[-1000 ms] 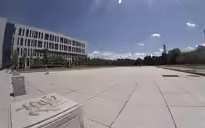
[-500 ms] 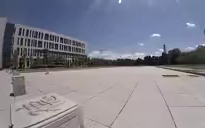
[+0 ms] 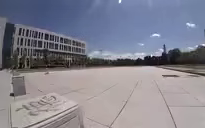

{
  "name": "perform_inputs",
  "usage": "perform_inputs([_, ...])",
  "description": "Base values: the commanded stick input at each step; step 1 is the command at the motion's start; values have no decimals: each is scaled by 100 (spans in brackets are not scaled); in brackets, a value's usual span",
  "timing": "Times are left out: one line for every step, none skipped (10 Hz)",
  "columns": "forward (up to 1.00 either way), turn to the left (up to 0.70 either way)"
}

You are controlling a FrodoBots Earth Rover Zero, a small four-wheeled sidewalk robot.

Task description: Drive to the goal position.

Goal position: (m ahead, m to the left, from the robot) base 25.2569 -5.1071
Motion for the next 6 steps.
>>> perform_inputs([6, 0])
perform_inputs([6, 0])
perform_inputs([6, 0])
perform_inputs([6, 0])
perform_inputs([6, 0])
perform_inputs([6, 0])
